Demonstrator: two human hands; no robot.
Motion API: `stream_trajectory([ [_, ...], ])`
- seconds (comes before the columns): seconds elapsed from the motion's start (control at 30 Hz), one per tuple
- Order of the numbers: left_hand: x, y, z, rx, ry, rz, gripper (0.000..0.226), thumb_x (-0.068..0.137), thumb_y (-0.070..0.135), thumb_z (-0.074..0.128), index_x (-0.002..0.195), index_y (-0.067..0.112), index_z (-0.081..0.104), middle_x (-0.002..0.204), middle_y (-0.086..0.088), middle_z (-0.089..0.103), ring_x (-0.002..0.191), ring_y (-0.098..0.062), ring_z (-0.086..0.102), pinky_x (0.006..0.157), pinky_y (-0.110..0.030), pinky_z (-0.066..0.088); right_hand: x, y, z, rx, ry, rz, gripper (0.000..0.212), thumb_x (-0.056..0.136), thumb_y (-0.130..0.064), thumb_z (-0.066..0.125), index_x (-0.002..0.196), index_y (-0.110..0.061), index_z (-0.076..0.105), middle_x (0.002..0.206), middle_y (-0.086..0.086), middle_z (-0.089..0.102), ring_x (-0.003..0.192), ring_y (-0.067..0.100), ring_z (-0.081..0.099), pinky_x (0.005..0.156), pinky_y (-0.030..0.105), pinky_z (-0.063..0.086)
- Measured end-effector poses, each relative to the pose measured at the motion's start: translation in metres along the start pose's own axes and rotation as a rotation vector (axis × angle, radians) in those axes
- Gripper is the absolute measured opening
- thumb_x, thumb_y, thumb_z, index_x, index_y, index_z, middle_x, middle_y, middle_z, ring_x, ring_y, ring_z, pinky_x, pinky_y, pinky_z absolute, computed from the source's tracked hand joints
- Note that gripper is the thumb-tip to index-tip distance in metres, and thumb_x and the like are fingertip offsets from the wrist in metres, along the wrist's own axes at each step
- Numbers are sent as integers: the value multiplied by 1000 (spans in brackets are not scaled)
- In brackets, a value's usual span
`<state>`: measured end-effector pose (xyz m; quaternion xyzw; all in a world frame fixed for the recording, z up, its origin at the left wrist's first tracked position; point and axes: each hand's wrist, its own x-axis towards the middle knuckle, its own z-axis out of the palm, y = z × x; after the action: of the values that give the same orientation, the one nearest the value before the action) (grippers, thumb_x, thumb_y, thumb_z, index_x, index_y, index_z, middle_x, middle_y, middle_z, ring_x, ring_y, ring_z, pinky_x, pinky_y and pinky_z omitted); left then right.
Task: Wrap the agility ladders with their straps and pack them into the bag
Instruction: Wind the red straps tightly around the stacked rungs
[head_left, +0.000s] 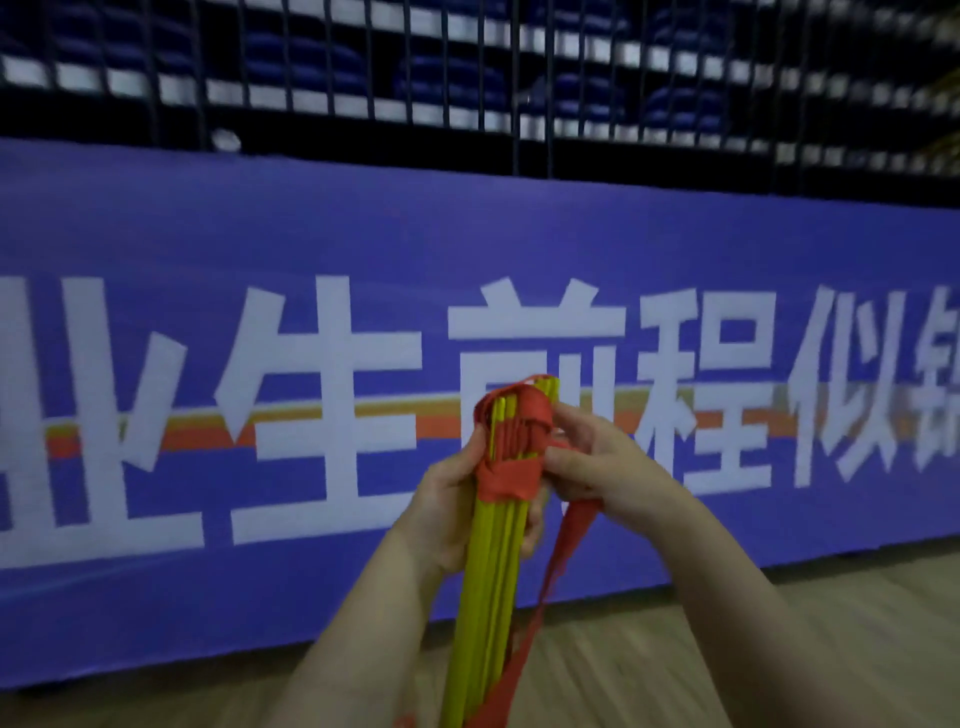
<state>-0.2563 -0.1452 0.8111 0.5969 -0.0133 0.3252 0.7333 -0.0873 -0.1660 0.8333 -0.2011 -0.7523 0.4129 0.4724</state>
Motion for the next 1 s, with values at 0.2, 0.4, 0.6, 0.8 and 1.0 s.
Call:
stream_trajectory([
  [0.2,-9,40,47,272,479,192,51,75,52,49,102,12,67,62,-8,65,48,-18,61,45,-27,52,-3,-41,13,-347,268,87,15,94,-22,57,108,-18,60,53,-4,37,43,7,26,42,19,23],
  [0.4,5,59,68,648,791,482,13,92,40,53,98,29,48,88,-1,64,80,-23,67,75,-45,57,9,-32,36,-134,483,47,30,97,-21,51,69,-17,58,53,-1,37,47,13,35,47,26,32],
  [0.6,21,60,80,684,794,562,20,93,33,55,107,21,47,89,6,61,82,-12,64,74,-31,54,22,-53,28,-330,672,23,27,96,-28,53,71,-21,57,49,-12,46,48,10,39,47,25,35],
  [0.8,23,75,73,810,959,749,22,93,36,54,106,19,48,85,11,58,76,-3,58,65,-13,47,9,-61,16,-571,491,53,28,96,-34,51,80,-14,64,54,-5,42,46,5,37,47,20,34],
  [1.0,18,75,68,1090,1094,762,35,90,44,55,112,18,44,81,17,56,68,0,56,52,-8,39,19,-56,20,-690,421,131,39,94,-43,51,81,-9,66,53,-4,44,46,8,38,47,23,33],
])
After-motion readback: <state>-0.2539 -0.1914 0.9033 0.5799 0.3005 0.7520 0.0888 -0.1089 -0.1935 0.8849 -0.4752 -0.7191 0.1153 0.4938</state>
